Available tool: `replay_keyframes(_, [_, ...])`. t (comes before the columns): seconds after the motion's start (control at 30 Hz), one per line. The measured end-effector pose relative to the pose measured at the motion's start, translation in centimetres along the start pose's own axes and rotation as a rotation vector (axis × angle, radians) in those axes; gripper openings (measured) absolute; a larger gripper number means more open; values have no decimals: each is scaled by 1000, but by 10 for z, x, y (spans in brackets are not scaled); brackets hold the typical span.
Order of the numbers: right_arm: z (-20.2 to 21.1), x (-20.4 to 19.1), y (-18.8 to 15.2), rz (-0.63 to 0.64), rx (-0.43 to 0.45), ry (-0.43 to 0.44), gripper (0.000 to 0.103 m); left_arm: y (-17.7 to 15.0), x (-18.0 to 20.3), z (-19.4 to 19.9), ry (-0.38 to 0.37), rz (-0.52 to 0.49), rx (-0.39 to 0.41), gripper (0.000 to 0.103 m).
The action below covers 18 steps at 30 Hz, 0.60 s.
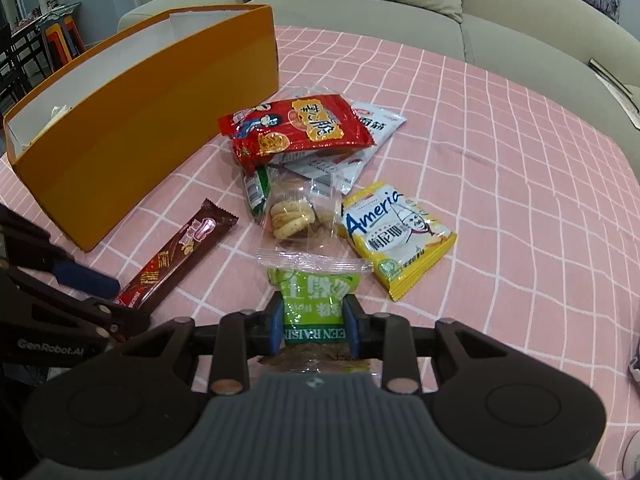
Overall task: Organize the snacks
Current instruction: 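Grasp the chocolate bar with left tool while right tool grasps green packet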
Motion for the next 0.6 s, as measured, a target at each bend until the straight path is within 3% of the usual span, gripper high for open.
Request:
replay_keyframes(0.1, [2, 2, 1, -17, 20, 21, 32, 9, 1, 5, -14, 16, 53, 76])
replay_keyframes(0.17, [5, 5, 2, -41, 41, 40, 43, 15, 5, 2, 7, 10, 68, 76])
replay_keyframes(0.37, [0, 17, 2, -123, 30, 82, 43, 20, 13, -17, 46, -25, 56, 71])
replay_keyframes(0.53, [-10, 22, -1, -169, -2, 117, 42, 17, 17, -26, 70, -39, 46, 57])
replay_keyframes(0.6, [-11, 20, -1, -161, -6, 112, 36, 16, 18, -26, 73, -47, 52, 46])
Point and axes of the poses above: each gripper's, at about its wrist camera, not at the fingertips, and z roughly against the way its jaws point, x to its right, y to its top, the point moved 3 cm from there along -z, roughly the way its jaws point, and after that the axes turned 11 degrees about z, right-handed, at the moved point
